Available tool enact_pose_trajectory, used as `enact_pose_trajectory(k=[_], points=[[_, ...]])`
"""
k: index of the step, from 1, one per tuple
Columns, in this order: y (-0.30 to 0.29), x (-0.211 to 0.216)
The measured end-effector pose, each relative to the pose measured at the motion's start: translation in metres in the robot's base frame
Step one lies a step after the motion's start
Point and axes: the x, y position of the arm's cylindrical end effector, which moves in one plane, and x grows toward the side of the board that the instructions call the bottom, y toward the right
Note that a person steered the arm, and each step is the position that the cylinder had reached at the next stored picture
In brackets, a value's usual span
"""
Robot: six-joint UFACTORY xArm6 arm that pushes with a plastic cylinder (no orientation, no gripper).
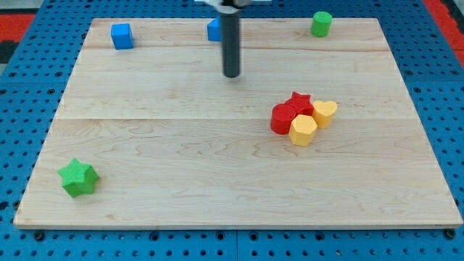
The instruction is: Push green circle towards the triangle
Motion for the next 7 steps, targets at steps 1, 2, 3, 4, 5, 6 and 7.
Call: enact_pose_trajectory(k=[1,2,3,4,5,6,7], points=[[0.061,-0.020],[0.134,-0.037],[0.196,-0.074],[0.200,-0.121],[0.207,-0.149],[0.167,-0.147],[0.119,-0.147]])
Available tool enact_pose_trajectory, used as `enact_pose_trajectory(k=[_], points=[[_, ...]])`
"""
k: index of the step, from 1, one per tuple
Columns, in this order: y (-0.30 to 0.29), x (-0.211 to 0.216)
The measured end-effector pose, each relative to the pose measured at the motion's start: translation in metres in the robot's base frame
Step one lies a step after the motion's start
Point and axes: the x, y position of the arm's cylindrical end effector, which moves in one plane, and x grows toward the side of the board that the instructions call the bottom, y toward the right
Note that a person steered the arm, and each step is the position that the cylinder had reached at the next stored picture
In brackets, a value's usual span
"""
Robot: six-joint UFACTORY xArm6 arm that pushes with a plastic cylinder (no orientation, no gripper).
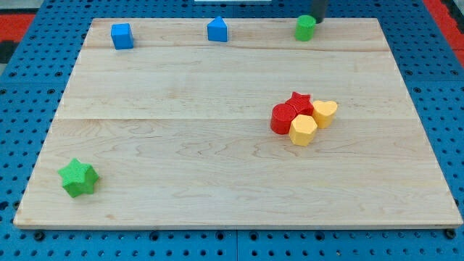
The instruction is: Push green circle towards the triangle
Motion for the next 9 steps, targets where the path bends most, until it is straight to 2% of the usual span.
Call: enact_pose_trajectory(k=[1,3,6,8,9], points=[[0.010,0.000],[-0.035,-0.001],[0.050,0.007],[0.033,0.018],[-0.025,0.017]])
